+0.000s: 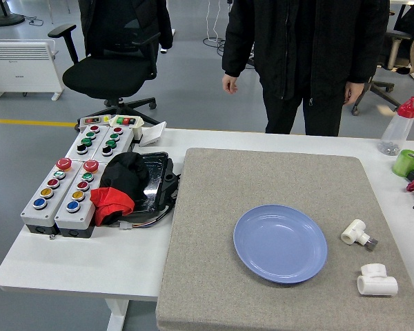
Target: Pick pipe place plate twice
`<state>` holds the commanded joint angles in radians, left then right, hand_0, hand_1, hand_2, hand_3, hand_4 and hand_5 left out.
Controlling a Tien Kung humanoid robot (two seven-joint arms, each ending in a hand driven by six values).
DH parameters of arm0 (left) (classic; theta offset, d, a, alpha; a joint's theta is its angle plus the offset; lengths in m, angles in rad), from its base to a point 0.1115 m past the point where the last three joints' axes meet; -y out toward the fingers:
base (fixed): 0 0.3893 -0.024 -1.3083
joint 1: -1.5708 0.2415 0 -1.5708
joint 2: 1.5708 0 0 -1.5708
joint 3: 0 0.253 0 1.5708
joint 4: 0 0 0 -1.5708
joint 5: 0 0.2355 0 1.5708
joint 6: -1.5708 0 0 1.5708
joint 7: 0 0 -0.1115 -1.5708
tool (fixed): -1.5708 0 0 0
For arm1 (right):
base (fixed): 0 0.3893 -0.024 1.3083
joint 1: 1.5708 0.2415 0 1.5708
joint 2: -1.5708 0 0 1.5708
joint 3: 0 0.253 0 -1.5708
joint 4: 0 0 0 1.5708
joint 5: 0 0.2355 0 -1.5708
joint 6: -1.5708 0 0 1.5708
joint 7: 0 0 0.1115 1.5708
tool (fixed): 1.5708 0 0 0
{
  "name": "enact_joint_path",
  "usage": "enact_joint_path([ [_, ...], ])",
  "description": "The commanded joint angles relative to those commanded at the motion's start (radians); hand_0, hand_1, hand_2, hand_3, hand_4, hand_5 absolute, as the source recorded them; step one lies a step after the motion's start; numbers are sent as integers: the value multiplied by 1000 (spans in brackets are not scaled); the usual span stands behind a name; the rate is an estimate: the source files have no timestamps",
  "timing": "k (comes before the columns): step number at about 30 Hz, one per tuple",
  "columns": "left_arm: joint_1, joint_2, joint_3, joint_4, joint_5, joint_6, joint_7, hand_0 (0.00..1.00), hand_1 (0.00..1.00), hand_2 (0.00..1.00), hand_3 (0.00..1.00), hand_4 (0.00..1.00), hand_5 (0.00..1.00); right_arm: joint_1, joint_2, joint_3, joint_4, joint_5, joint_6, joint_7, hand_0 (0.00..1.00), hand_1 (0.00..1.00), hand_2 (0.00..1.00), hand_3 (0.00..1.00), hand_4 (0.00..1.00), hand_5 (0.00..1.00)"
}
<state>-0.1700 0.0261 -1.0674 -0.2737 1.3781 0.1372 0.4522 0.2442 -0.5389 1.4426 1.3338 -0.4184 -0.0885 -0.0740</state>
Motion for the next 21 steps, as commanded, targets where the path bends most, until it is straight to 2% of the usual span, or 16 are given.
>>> enact_joint_path([
  [9,-4,1,-3,2,2,1,-2,667,653,672,612,476,998,-21,-12,13,17,-56,-5,-11,977,916,998,954,794,582],
  [10,-5,1,-2,2,2,1,-3,667,653,672,612,476,998,-29,-20,12,26,-89,7,-21,997,932,998,998,863,557],
  [16,-10,3,-1,4,-4,4,-7,667,653,672,612,476,998,-61,-59,13,72,-247,38,-56,997,932,998,998,863,557],
  [21,-12,3,-7,5,3,4,-8,667,653,672,611,476,998,-67,-60,19,82,-242,32,-53,998,939,998,998,869,546],
])
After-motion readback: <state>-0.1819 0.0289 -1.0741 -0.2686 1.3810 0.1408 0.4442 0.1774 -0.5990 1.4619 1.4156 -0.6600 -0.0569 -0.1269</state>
